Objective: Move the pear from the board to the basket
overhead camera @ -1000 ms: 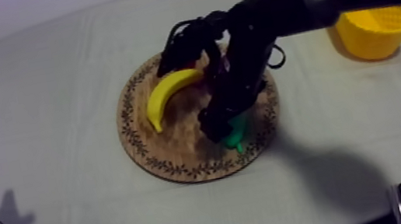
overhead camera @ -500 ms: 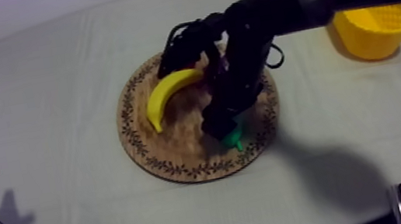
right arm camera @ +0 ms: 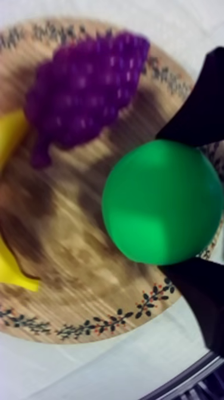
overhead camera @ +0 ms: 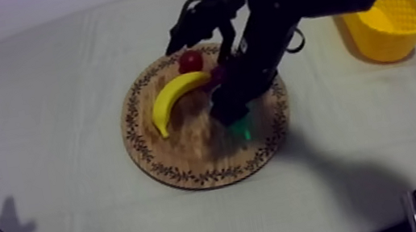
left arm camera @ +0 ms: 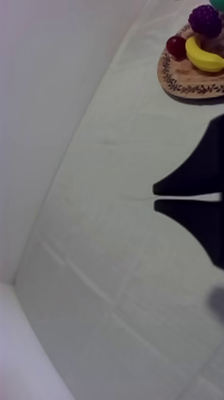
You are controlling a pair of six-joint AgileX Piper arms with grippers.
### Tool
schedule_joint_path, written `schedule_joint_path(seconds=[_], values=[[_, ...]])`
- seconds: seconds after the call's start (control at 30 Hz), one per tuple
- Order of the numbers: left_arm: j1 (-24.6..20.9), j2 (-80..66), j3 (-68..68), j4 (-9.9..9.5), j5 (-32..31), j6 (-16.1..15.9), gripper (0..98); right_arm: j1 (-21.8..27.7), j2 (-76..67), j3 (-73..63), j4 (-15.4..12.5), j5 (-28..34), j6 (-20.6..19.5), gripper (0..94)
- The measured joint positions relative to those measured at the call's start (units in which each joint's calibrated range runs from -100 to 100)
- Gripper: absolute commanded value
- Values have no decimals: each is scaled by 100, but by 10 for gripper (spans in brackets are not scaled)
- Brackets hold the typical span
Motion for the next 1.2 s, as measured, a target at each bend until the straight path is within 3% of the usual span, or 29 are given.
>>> schedule_joint_path(seconds=[0.33,0.73,0.93,1.2], values=[[0,0,0,0,0,0,1,441,-1271,183,774,-147,-551,414],[0,0,0,0,0,0,1,1600,-2308,332,1938,-285,-1398,398],[0,0,0,0,0,0,1,2313,-2531,500,2271,-335,-1620,379],[0,0,0,0,0,0,1,3069,-2397,786,2387,-589,-1637,357]])
